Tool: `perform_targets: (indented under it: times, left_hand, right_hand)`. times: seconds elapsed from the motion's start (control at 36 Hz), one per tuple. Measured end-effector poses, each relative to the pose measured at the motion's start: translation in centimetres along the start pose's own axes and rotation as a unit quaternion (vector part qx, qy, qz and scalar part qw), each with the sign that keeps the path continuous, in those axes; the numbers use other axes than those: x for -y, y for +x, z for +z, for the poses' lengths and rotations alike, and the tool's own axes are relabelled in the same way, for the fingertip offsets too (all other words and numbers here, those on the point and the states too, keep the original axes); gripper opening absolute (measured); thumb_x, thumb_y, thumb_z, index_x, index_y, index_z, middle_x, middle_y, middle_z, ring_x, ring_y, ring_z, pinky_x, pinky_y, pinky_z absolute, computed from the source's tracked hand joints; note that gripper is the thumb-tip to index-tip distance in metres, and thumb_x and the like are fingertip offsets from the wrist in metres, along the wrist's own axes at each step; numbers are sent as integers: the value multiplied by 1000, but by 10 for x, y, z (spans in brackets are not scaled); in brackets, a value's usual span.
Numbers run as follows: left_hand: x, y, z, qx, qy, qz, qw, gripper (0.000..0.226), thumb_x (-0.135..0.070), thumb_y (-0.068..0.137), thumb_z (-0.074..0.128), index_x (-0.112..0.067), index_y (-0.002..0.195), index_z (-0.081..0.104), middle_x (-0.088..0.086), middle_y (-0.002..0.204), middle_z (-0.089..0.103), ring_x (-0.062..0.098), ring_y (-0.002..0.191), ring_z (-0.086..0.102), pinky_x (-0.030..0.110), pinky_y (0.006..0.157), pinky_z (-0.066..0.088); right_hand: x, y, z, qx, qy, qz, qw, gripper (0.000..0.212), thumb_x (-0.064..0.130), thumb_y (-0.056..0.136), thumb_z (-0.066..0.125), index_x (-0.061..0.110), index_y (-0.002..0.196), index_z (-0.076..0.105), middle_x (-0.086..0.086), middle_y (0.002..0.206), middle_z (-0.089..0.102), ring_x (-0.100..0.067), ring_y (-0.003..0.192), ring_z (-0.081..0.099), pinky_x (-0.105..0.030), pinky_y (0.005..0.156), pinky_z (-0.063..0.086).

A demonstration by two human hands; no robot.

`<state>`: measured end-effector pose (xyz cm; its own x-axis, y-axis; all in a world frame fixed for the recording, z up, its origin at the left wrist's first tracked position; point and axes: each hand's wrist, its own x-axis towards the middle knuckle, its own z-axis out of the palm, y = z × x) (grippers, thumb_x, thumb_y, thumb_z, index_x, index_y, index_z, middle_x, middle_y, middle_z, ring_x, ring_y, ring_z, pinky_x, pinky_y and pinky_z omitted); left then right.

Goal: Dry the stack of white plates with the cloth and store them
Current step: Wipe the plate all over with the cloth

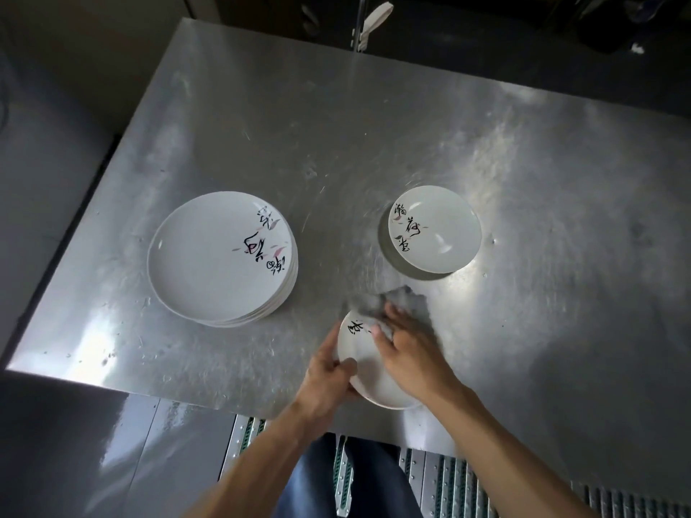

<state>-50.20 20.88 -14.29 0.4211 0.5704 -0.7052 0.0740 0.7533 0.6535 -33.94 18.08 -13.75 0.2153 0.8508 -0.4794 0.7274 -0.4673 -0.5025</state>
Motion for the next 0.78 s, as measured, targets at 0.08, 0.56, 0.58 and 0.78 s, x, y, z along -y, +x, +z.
perform_targets:
  times: [0.08, 0.56, 0.58, 0.78]
  left_hand:
    - [4, -3, 12, -51, -60, 16, 997, 73, 10, 92, 35, -48, 128, 61, 4, 115, 75, 31, 105, 72, 47, 73, 62]
    - [-3, 1, -14, 79, -32, -26, 996, 60, -20, 73, 65, -49, 125, 63, 4, 114, 75, 24, 94, 72, 38, 80, 57]
    - [-5, 1, -15, 85, -35, -24, 995, 62, -17, 76, 65, -49, 129, 61, 5, 119, 75, 22, 97, 73, 36, 79, 58]
    - [-4, -8, -17, 107, -20, -32, 994, 61, -10, 85, 67, -47, 133, 55, 10, 122, 71, 24, 105, 70, 45, 91, 59]
  right_hand:
    - [7, -1, 2, -16, 8, 50, 999, 53, 42, 107, 34, 22, 156, 34, -3, 166, 21, -16, 154, 14, -27, 122, 3]
    - [11, -2, 2, 6, -50, 7, 999, 45, 44, 107, 33, 35, 150, 44, 0, 164, 28, -14, 152, 21, -19, 117, 4]
    - [12, -1, 1, -9, -75, 12, 997, 45, 43, 107, 34, 34, 150, 43, -3, 163, 30, -19, 151, 24, -22, 117, 5]
    - [15, -13, 2, 49, 23, -37, 998, 45, 41, 107, 38, 35, 151, 44, 6, 165, 24, -7, 152, 15, -12, 117, -4]
